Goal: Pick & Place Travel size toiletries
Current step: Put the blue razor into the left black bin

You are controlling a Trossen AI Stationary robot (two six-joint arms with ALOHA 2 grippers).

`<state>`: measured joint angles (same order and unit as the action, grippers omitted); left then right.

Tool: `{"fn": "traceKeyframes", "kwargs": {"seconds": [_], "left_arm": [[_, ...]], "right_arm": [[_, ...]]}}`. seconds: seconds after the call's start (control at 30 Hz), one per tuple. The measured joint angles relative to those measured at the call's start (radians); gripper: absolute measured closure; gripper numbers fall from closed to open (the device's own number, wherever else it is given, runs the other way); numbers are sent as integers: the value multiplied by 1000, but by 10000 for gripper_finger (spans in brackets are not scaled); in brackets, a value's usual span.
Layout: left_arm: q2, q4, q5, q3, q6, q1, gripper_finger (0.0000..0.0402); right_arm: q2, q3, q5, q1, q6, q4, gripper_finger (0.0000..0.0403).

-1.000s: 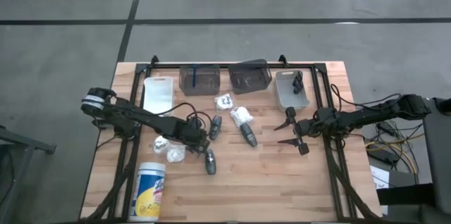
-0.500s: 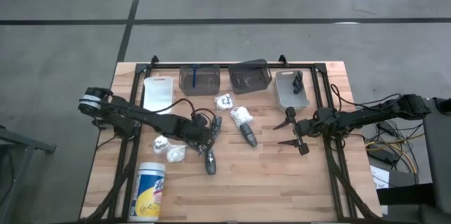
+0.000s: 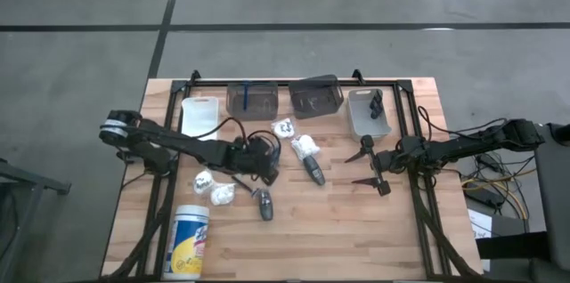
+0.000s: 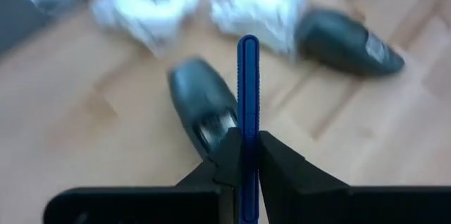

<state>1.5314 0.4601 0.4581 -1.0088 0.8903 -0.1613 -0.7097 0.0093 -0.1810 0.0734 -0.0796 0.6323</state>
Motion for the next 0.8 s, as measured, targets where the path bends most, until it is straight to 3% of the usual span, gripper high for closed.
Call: {"fn": "traceKeyframes", "kwargs": {"seconds": [0.33,0.63,0.8], "left_arm": [[0,-142,145,-3,-152,109,367],[0,-327,165,-3,-320,262,367],[-1,-345,183,-3,-357,323,367]], "right_arm": [[0,0,0,0,0,0,59],[0,0,0,0,0,0,43],[0,0,0,0,-1,0,51]]}}
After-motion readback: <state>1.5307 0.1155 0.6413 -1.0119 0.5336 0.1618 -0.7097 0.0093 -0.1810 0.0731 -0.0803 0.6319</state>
